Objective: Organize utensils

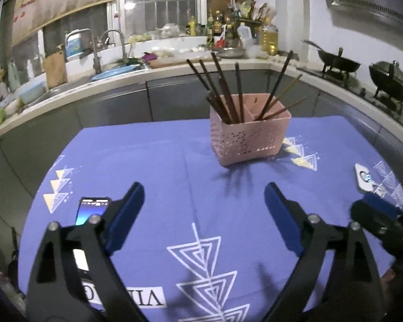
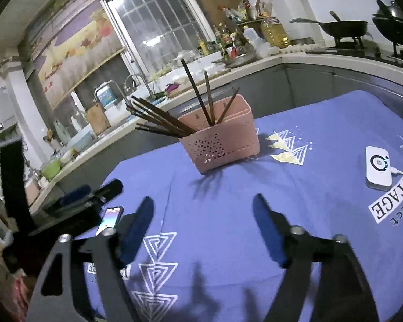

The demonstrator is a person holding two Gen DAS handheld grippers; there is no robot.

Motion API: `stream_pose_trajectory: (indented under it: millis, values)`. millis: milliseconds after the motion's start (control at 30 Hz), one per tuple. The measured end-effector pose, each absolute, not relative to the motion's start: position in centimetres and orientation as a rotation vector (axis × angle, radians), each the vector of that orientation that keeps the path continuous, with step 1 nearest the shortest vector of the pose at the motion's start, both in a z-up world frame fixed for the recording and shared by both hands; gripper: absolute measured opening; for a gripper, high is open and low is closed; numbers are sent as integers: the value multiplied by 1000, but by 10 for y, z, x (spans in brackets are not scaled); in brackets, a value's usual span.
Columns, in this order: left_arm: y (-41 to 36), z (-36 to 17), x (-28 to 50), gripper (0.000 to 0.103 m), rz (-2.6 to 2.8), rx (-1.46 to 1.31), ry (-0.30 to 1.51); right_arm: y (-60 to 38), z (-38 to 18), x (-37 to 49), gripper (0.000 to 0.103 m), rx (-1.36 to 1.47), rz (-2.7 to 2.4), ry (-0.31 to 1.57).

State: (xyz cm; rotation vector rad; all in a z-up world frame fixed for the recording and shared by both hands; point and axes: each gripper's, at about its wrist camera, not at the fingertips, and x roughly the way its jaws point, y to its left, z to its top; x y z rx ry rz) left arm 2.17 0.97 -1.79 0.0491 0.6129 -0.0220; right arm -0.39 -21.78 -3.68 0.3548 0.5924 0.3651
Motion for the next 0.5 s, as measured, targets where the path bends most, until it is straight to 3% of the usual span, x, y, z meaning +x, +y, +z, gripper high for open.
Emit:
stream_pose_trajectory:
  millis: [67,500]
  values:
    - [8,-19,22,97,1,76,609,-218,-34,-2,80,342,367,588]
    - [5,-39,44,97,25,85,761,-219,-45,6,81,370,359,635]
